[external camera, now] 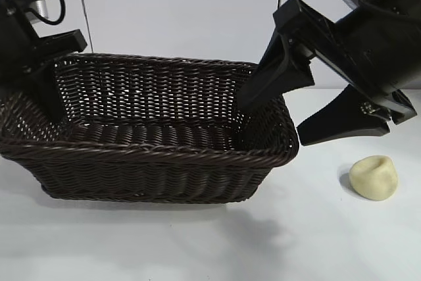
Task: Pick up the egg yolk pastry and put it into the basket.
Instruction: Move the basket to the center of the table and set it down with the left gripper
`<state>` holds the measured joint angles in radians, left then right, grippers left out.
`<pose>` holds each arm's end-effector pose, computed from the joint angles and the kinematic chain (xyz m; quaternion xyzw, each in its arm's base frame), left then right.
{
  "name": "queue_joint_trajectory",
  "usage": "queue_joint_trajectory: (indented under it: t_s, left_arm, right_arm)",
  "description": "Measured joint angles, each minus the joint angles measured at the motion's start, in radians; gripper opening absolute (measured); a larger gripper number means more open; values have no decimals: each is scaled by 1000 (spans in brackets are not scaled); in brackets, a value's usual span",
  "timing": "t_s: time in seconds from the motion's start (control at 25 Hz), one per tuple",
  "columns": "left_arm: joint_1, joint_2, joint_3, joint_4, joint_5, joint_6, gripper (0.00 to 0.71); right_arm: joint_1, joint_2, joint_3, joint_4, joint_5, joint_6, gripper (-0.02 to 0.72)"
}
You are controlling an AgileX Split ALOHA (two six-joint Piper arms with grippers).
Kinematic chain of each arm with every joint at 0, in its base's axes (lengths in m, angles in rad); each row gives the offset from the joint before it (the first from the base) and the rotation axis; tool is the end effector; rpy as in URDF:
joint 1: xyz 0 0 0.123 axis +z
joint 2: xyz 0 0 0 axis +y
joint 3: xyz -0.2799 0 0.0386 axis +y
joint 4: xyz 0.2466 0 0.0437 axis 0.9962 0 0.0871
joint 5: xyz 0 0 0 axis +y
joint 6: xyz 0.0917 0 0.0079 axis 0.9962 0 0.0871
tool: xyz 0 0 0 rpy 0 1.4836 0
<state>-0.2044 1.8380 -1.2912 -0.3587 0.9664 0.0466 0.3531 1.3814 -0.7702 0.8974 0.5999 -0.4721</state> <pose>0.3469 -0.0991 0.2051 0.0331 0.9850 -0.1589 0.0588 0.2315 0.1287 0.2334 -0.0822 0.9231 0.3057 0.2182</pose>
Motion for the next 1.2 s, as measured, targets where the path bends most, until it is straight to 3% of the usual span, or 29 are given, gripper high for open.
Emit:
queue_joint_trajectory:
  t_s: [0.2,1.08,1.2]
  left_arm:
    - [-34,45,-2,-3,-23,0,101]
    - [-35,117,-2,-4,-75,0,101]
    - [-35,118,-2,-12,-76,0,158]
  right_arm:
    - [0,0,0,0,0,0,603]
    - [0,0,0,0,-15,0,603]
    - [0,0,0,0,-15,0,603]
